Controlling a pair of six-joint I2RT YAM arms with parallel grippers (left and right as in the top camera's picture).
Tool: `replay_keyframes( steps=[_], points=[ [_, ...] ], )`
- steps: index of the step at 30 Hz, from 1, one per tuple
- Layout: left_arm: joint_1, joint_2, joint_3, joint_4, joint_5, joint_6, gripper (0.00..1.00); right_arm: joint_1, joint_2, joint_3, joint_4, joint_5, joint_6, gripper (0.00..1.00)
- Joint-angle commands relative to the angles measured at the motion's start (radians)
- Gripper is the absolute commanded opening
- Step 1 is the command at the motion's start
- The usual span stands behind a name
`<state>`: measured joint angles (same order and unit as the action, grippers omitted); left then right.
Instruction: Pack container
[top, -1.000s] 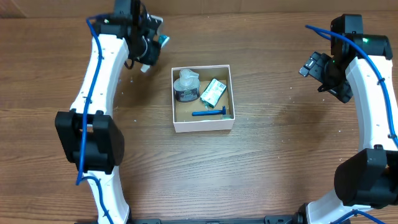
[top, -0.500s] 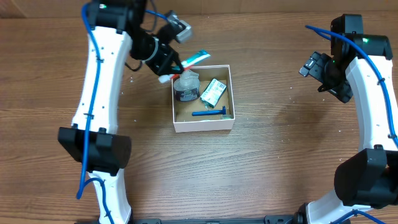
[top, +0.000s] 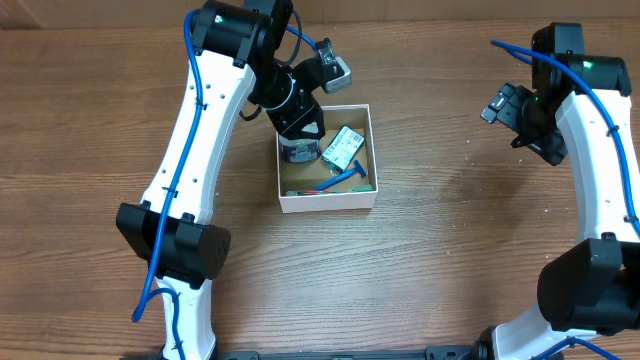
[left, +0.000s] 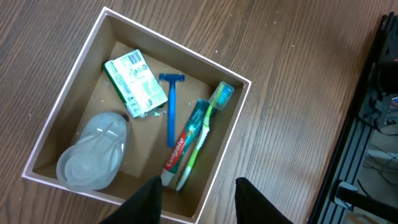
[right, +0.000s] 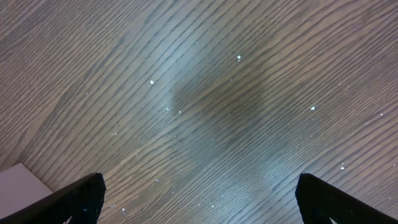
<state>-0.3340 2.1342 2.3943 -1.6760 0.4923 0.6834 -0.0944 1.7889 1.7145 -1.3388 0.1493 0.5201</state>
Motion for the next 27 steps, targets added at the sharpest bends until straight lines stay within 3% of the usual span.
replay_keyframes(
  steps=[1,3,4,7,10,12,18,23,27],
  points=[
    [0.0,-0.021,0.006,-0.001,-0.003,-0.061,0.58,0.003,-0.003,0.005,0.002,0.014,0.008,1.0],
    [0.0,-0.045,0.01,0.01,-0.011,-0.115,0.92,0.003,-0.003,0.005,0.002,0.015,0.008,1.0],
    [0.0,-0.063,0.01,0.023,-0.032,-0.158,1.0,0.003,-0.003,0.005,0.002,0.015,0.008,1.0],
    [0.0,-0.103,0.01,0.025,-0.062,-0.327,1.0,0.003,-0.003,0.005,0.002,0.014,0.008,1.0],
    [0.001,-0.119,0.01,-0.011,-0.168,-0.359,1.0,0.003,-0.003,0.005,0.002,0.014,0.008,1.0],
    [0.0,-0.118,0.01,-0.013,-0.155,-0.451,1.0,0.003,-0.003,0.005,0.002,0.014,0.008,1.0],
    [0.009,-0.12,0.01,-0.014,-0.213,-0.499,1.0,0.003,-0.003,0.005,0.002,0.014,0.008,1.0],
    [0.126,-0.168,0.01,-0.014,-0.205,-0.56,1.0,0.003,-0.003,0.005,0.002,0.014,0.008,1.0],
    [0.229,-0.27,0.01,-0.013,-0.29,-0.549,1.0,0.003,-0.003,0.005,0.002,0.014,0.008,1.0]
  ],
)
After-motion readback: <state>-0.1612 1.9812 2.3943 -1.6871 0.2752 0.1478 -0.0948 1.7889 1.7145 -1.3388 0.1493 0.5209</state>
